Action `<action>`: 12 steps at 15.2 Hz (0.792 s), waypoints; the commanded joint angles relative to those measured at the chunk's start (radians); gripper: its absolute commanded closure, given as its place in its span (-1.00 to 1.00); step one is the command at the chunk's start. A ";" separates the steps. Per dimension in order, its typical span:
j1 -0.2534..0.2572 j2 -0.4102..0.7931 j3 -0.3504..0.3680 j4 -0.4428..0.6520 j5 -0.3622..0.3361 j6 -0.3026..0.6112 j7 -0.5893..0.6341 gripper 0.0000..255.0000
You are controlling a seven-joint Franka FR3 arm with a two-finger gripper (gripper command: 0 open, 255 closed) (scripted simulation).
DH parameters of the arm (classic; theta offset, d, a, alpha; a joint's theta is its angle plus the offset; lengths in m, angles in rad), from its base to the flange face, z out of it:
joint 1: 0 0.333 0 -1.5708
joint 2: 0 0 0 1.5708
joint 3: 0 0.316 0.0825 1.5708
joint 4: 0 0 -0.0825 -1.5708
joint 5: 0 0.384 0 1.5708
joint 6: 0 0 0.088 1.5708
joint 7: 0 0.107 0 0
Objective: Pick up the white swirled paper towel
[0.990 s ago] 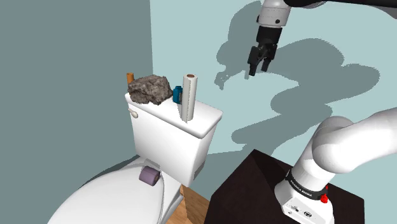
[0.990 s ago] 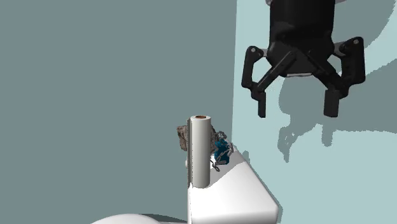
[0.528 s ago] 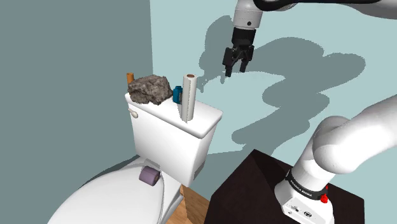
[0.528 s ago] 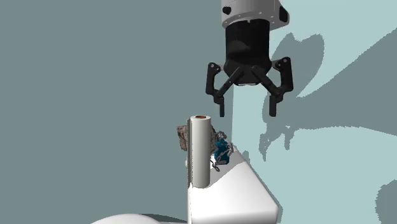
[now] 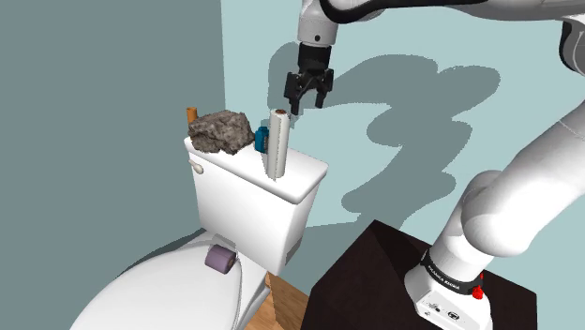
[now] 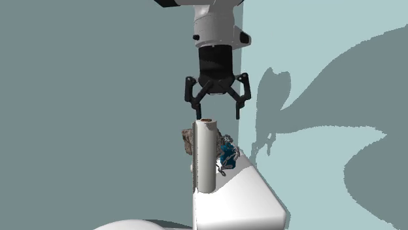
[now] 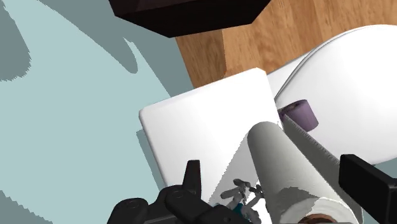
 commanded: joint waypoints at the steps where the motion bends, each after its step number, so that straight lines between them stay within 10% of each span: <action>1: 0.006 0.073 0.020 0.062 -0.010 0.016 0.031 -1.00; 12: 0.017 0.155 0.042 0.036 -0.027 0.127 0.075 -1.00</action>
